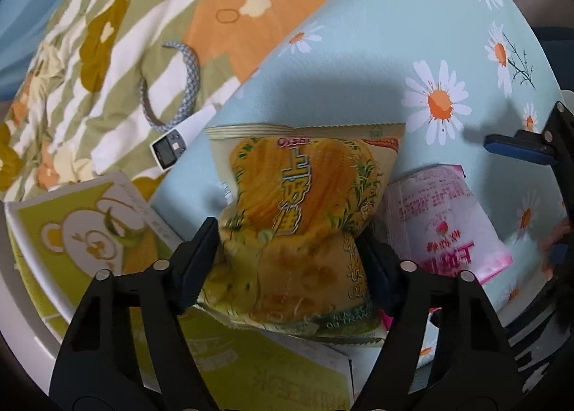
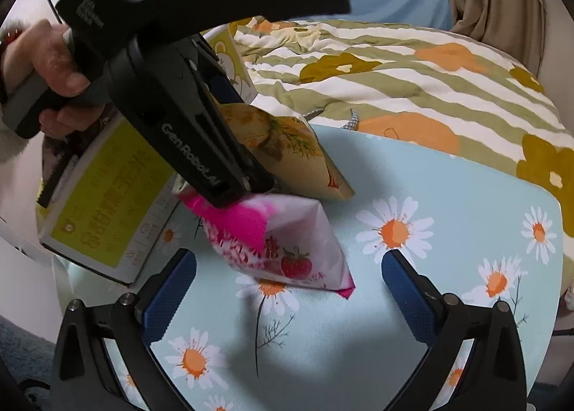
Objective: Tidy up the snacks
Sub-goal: 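Grasp the yellow corn bag with the left tool while the right tool grasps the pink candy bag, then carry both held bags into the box and release them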
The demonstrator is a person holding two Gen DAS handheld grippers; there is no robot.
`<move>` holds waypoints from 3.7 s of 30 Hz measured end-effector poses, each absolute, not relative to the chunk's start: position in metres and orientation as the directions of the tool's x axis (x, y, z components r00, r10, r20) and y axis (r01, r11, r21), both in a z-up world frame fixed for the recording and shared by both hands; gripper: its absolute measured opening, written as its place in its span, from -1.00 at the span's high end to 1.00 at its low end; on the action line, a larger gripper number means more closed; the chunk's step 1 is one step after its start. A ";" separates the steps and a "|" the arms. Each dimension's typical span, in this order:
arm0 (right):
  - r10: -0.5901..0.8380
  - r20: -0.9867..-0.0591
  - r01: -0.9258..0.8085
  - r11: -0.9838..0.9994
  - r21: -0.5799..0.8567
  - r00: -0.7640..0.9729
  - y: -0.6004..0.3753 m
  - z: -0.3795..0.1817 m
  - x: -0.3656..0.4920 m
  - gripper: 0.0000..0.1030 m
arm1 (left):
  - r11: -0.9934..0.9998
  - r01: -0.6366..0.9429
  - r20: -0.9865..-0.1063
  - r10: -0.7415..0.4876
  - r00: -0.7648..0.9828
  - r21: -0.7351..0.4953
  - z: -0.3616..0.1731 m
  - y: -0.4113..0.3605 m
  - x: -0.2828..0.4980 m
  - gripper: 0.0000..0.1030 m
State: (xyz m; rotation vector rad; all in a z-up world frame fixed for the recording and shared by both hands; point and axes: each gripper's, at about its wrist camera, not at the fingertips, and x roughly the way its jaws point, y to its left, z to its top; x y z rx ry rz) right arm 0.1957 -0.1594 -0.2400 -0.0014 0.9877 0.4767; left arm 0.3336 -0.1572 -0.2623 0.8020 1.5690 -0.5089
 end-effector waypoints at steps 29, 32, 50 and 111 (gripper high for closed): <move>0.348 -0.832 -0.519 0.851 0.087 0.432 -0.145 -0.262 0.213 -0.03 | 0.727 0.669 -0.984 0.175 0.040 0.156 -0.249 -0.147 0.323 -0.09; 0.336 -0.834 -0.502 0.861 0.082 0.439 -0.155 -0.261 0.210 -0.02 | 0.731 0.665 -0.985 0.169 0.040 0.153 -0.249 -0.153 0.320 -0.09; 0.224 -0.826 -0.382 0.924 0.012 0.517 -0.228 -0.215 0.182 0.06 | 0.815 0.574 -0.991 0.008 0.136 0.085 -0.199 -0.184 0.281 -0.09; 0.291 -0.756 -0.230 0.955 0.189 0.587 0.037 -0.082 0.273 0.04 | 0.989 0.128 -0.808 -0.138 0.573 -0.078 -0.087 0.191 0.208 -1.00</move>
